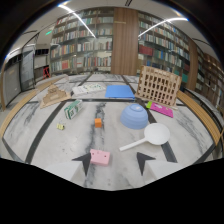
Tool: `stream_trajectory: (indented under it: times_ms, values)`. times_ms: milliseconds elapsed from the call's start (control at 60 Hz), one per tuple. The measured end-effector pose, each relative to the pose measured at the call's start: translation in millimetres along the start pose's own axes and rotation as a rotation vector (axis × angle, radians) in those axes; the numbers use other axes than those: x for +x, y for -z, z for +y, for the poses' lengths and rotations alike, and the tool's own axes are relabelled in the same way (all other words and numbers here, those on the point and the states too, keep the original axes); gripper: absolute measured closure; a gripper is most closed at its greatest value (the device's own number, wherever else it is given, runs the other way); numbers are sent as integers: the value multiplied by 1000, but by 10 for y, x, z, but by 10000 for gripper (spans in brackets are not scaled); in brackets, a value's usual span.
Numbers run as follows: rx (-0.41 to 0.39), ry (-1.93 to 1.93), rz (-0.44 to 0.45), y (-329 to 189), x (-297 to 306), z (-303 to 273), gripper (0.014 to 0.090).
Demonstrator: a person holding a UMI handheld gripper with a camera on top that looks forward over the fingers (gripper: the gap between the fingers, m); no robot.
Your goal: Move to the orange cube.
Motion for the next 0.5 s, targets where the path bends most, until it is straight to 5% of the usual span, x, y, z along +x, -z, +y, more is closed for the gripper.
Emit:
stream_trajectory:
  times_ms: [500]
  values:
    - [-26,-18,-18,-527,-400,-423,185]
